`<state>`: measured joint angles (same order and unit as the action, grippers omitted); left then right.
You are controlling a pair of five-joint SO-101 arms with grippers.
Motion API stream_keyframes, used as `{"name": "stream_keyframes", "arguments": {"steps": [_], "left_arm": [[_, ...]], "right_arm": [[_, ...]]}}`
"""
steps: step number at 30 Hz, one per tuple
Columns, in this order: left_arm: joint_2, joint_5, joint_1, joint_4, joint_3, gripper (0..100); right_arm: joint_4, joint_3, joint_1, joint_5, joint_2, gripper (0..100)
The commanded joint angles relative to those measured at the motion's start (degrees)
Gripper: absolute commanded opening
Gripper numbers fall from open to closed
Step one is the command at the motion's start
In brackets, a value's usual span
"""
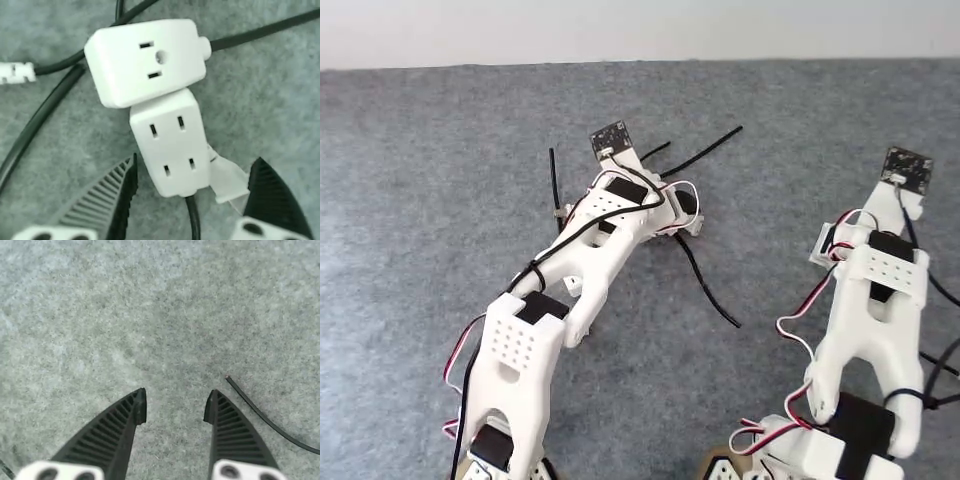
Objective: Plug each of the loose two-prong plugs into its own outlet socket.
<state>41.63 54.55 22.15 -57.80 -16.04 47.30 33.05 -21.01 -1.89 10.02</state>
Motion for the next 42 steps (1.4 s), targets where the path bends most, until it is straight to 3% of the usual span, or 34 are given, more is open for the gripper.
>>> {"name": "stream_keyframes", "arguments": {"steps": [1,5,11,20,34,39,42], "left_arm": [[-0.6,1.5,-0.4,1.0,-2.9,34],[-0.6,1.2,-0.5,1.0,-2.9,27],[-0.6,-2.6,-0.5,2.4,-3.1,1],[-1.0,-4.0,-0.1,0.2,-3.2,1],[-7.5,-14.9,1.1,-23.4,-0.7,1],[-14.1,-18.4,2.1,-21.9,10.1,1],[-20.7,-23.9,4.5,-18.0,19.3,1]], "right_arm": [[-1.0,-0.4,0.6,0.7,0.1,19.7],[-1.1,0.0,0.6,2.2,0.1,19.7],[-3.9,1.7,0.7,2.6,0.1,19.7],[-3.9,1.8,1.7,4.2,0.1,19.7],[-4.1,2.5,1.9,4.3,0.1,19.7],[-4.1,2.5,1.9,4.3,0.1,19.7],[-4.2,2.5,1.9,4.3,0.1,19.7]]}}
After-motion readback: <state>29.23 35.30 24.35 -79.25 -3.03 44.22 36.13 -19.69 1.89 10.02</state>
